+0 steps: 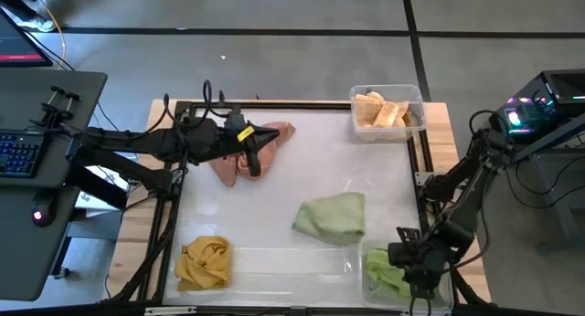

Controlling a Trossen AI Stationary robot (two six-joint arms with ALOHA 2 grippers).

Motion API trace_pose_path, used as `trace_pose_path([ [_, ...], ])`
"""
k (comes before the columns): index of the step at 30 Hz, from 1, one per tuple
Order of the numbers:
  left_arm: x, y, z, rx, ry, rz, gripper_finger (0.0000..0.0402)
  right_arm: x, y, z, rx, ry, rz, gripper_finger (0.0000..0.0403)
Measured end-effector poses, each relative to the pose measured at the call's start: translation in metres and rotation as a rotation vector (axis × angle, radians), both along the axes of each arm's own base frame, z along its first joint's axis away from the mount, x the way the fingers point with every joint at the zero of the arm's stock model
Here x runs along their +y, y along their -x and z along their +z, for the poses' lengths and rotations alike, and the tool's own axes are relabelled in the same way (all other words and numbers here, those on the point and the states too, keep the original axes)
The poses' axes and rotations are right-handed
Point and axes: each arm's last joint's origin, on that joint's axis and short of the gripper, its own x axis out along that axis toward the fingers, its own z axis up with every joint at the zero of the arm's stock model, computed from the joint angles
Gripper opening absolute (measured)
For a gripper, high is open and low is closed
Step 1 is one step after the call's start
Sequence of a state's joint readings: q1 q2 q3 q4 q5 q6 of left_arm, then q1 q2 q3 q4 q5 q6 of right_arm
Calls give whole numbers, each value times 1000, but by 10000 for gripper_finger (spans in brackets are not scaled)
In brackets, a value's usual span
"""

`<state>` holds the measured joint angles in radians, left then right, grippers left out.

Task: Sort towels by color in basket
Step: Put the light green towel into the bottom transparent bin, then adjust the bottom transparent bin

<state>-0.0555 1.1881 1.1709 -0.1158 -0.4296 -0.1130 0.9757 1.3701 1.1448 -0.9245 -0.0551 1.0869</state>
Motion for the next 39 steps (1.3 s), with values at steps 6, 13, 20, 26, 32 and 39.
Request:
trace_pose_path([
  [6,-1,-3,-2,-8,33,11,16,13,-2,26,39,-201,-70,185],
  [13,-8,-20,-18,79,-39,34,16,29,0,14,-34,-186,-116,185],
  [20,-28,-42,-43,142,3,-45,16,34,-3,6,110,-218,-67,185],
  [26,-42,-54,-57,167,78,-131,16,16,6,13,351,-222,-121,167],
  [32,-48,-55,-57,152,85,-155,16,3,12,33,421,-331,-260,152],
  [39,-47,-54,-57,162,74,-154,16,-5,19,46,298,-360,-474,156],
])
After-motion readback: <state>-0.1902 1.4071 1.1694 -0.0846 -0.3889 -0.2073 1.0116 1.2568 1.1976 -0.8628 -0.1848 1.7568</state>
